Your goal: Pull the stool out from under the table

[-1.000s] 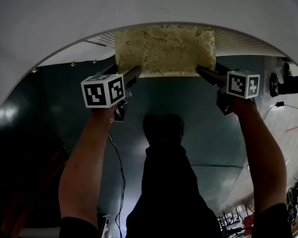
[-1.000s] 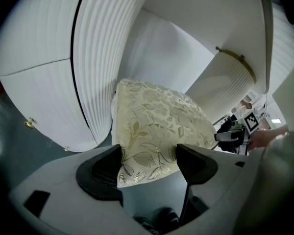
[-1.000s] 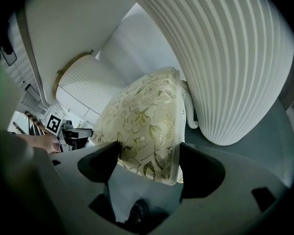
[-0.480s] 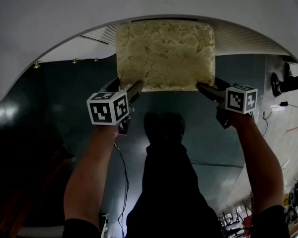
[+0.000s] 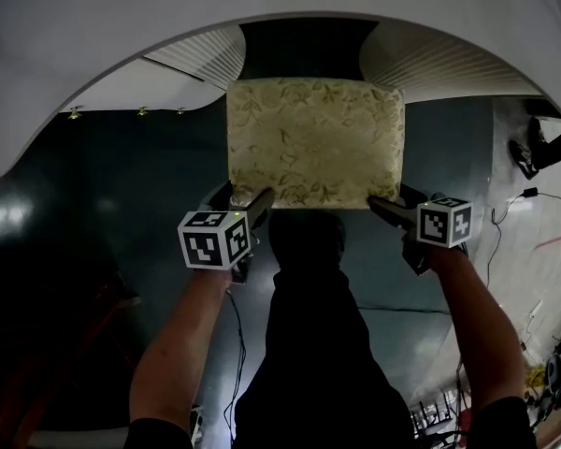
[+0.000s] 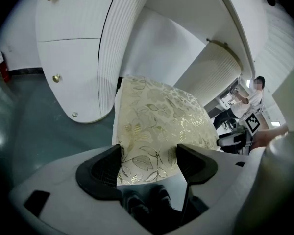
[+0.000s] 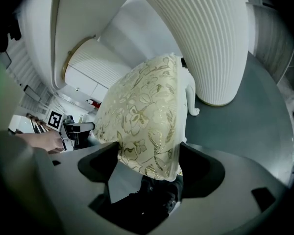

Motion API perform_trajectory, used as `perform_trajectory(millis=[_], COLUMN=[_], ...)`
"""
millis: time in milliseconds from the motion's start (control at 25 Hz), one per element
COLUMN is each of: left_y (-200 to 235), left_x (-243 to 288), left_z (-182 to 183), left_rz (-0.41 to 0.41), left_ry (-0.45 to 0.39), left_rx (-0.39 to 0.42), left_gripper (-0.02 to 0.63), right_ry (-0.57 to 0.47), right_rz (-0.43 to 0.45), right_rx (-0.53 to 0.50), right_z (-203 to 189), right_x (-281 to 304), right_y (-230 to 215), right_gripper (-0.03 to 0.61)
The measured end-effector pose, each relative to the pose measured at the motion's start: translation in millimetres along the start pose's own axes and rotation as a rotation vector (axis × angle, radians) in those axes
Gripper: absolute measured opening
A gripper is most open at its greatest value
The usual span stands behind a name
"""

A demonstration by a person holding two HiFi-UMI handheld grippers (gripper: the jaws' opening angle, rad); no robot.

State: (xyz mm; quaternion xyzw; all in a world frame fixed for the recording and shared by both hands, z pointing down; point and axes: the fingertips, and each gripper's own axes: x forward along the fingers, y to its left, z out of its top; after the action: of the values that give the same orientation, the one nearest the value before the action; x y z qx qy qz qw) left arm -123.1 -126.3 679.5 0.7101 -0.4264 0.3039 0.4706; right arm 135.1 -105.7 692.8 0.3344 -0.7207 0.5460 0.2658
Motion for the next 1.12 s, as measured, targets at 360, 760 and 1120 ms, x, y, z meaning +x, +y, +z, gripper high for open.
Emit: perform_trajectory(millis=[360, 760, 1120], left_y=[-55, -30, -32], left_x=[-34, -24, -9], left_z=[-166, -142, -135], left_rz=[-0.023, -0.155, -0.355], left_ry=[0.008, 0.04, 0.083], left_rx=[-0.041, -0.083, -0.093], left_gripper=[0.353, 0.38, 0.4], right_ry=[0.033, 0.008, 0.024], right_rz=[0.018, 0.098, 0.187], right_rx=[-0.02, 0.006, -0.011], right_z=[-166, -135, -126], right_x=[-47, -44, -34], right_y=[-3, -13, -11], right_gripper=[0.337, 0.336, 0.337])
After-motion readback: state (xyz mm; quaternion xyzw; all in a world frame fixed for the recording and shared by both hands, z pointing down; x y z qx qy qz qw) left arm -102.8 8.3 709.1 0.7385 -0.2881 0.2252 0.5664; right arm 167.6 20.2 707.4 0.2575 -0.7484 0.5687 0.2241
